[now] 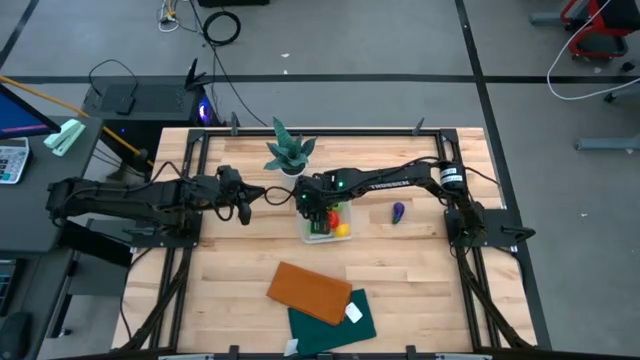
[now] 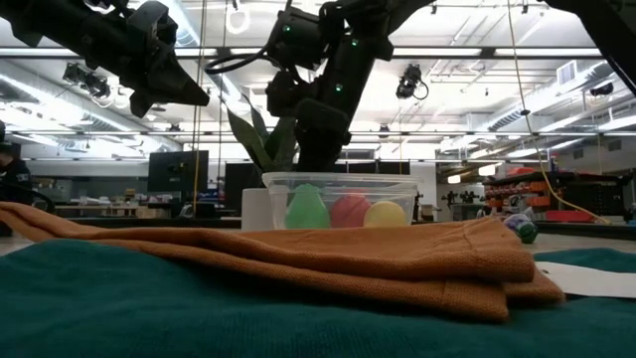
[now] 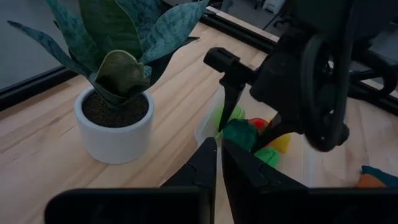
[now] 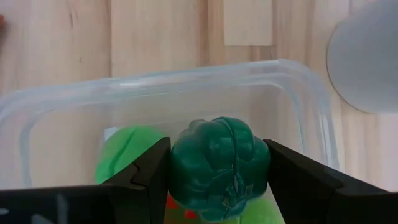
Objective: Pick and placing Produce into tupperware
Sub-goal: Put the bell pepper into the transparent bin, then put the eggplant into the transparent bin
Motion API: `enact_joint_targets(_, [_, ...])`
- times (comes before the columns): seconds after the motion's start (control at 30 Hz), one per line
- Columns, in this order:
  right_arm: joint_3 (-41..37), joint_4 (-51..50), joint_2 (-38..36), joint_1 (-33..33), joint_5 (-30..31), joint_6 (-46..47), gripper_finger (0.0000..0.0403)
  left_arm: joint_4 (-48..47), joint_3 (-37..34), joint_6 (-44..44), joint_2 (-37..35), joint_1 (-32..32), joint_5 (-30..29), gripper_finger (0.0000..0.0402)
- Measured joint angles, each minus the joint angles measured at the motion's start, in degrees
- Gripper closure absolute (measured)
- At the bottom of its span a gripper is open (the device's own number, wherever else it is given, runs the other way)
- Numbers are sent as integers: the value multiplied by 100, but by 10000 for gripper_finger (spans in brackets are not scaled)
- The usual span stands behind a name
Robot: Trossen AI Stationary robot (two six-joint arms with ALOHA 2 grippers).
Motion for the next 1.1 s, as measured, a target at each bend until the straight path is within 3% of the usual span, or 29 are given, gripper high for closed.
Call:
enact_joint_targets(0.47, [0,-108,31,4,-50,48,209,-41,0,2,0,0,0,366])
enact_joint_targets(0.8, [0,-129,31,4,-138,83,176,-39,0,2,0,0,0,377])
enact_joint_targets(1.1, [0,-192,31,4,-133,83,174,-39,0,2,0,0,-2,368])
